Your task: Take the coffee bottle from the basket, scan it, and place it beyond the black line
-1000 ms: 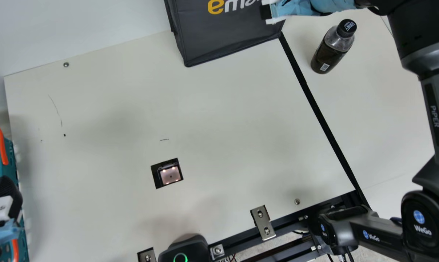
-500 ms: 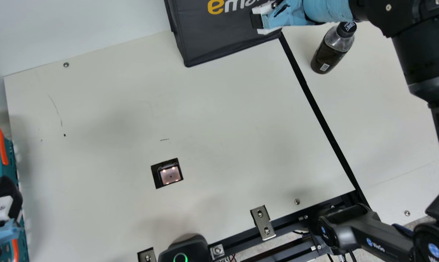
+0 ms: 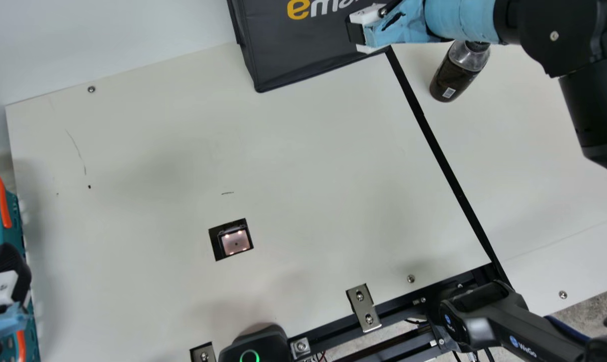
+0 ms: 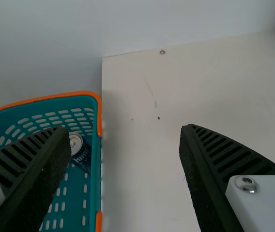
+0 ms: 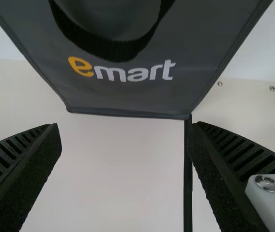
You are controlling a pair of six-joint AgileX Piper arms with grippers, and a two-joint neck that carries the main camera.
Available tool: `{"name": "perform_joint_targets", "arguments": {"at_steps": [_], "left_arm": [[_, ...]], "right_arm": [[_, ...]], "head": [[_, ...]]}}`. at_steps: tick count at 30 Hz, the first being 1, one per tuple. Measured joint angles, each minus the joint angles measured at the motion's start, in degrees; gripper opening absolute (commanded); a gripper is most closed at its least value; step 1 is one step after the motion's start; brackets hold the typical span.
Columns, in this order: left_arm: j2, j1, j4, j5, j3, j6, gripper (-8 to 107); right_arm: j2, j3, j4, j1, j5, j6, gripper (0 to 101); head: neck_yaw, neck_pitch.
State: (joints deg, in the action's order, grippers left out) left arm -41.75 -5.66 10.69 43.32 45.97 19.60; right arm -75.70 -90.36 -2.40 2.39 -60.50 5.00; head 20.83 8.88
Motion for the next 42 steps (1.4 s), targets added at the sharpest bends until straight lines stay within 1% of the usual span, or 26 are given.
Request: {"name": "perform_joint_targets", "arguments": {"at_steps": [3, 6, 15, 25, 27, 33, 42], "left_arm": [[-0.26, 0.95, -1.19, 2.87, 2.73, -1.93, 90], [-0.29, 1.76, -2.16, 5.78, 5.39, -4.10, 90], [-0.89, 4.37, -5.56, 14.92, 13.33, -10.03, 90], [-1.53, 7.18, -9.12, 24.98, 22.17, -16.43, 90], [-1.53, 7.28, -9.12, 26.04, 22.97, -17.02, 90], [-1.53, 7.28, -9.12, 26.08, 22.97, -17.03, 90], [-1.53, 7.28, -9.03, 26.17, 22.97, -17.03, 90]], "right_arm": [[3.26, 2.08, 0.19, -0.07, -2.03, -0.07, 91], [6.21, 3.93, 0.56, -0.30, -2.25, -0.26, 91], [15.22, 9.62, 1.50, -0.77, -4.64, -1.20, 91], [25.32, 16.00, 2.40, -1.36, -7.28, -2.16, 91], [27.16, 17.16, 2.78, -1.43, -7.56, -2.16, 91], [32.88, 20.63, 3.18, -1.75, -9.46, -2.83, 91], [33.40, 20.64, 3.18, -1.75, -9.56, -2.83, 91]], "head": [[-3.43, -0.09], [-7.29, 0.00], [-18.98, 0.00], [-19.16, 0.00], [-19.16, 0.00], [-19.16, 0.00], [-19.16, 0.00]]}}
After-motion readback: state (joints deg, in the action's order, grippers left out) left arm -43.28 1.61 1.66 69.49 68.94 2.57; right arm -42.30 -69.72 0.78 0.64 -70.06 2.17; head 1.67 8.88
